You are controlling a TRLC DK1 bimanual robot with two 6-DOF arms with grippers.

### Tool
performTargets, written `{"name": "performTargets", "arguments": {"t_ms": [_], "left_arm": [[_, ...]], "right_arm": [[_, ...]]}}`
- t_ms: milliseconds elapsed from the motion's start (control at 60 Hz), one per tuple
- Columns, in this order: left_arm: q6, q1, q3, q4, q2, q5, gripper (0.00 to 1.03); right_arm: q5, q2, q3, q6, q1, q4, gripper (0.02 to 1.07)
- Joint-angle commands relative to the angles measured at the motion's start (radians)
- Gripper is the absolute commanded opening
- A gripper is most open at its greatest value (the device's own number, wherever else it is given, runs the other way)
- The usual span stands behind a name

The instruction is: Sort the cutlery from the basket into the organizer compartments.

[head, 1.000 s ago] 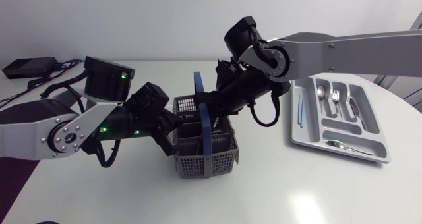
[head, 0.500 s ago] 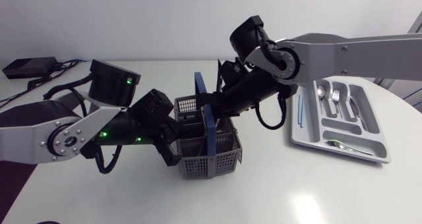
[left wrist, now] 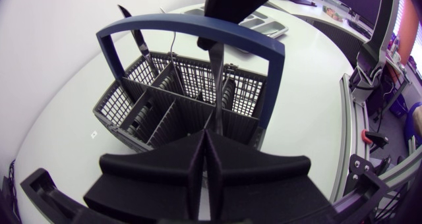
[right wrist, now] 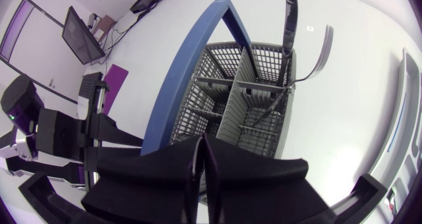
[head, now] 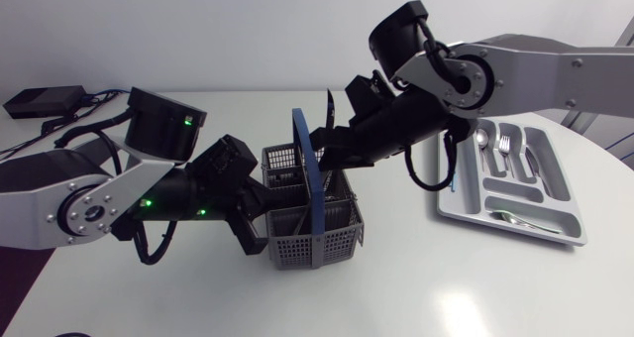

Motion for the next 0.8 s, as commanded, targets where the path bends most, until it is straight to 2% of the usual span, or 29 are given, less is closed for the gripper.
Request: {"name": "performTargets", "arguments": {"t_ms": [0,467,650,783], "left_arm": [[0.018,-0.005,0.023,-0.008,-0.019,0.005,0.04],[0.018,-0.003,0.021,-0.022,-0.046,0.005,0.04],[0.018,-0.005,0.014,-0.02,-0.05,0.005,0.04],[0.018,-0.003,0.009,-0.022,-0.062,0.005,0.04]], "right_arm": [[-0.017,-0.042,-0.011,-0.007,-0.022,-0.024,0.07],[-0.075,-0.165,0.046,-0.07,-0.12,-0.158,0.08],[-0.067,-0.179,0.013,-0.069,-0.107,-0.147,0.07],[-0.058,-0.214,0.057,-0.072,-0.136,-0.17,0.07]]}}
